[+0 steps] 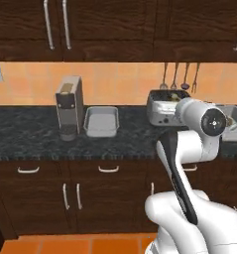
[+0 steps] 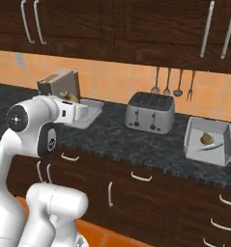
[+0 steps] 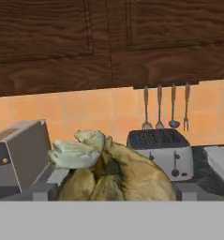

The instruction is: Place one onion and one fish in each tupperware on the nearby counter, to pack two identical lunches.

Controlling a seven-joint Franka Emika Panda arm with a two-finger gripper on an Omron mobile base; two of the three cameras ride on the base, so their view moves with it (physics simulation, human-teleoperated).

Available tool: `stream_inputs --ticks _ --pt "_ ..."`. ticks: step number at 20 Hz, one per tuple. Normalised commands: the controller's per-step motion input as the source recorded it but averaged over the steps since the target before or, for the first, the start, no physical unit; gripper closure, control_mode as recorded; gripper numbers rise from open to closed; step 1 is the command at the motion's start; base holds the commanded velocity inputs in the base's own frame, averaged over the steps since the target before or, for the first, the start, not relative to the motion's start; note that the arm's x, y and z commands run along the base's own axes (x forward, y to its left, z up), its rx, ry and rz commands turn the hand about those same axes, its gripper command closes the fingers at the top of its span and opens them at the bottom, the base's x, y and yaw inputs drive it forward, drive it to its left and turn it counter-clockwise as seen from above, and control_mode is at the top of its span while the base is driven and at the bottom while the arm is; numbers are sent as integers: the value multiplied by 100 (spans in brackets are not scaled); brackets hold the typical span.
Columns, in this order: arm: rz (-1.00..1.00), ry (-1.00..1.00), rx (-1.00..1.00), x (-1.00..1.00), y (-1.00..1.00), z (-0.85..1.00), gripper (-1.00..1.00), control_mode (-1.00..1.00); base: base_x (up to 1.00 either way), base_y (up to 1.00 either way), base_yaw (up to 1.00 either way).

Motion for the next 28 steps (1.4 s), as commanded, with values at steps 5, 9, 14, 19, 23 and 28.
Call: stream_inputs --ticks 5,9,14,19,23,28 --pt "0 0 0 0 0 0 100 100 89 98 15" --pt "0 0 0 0 0 0 100 100 84 44 -2" --pt "0 0 0 0 0 0 100 100 58 8 -25" --pt "0 0 0 0 0 0 100 100 24 23 -33" --pt "0 0 0 0 0 0 100 100 1 19 -26" --pt "0 0 0 0 0 0 100 100 0 13 -17"
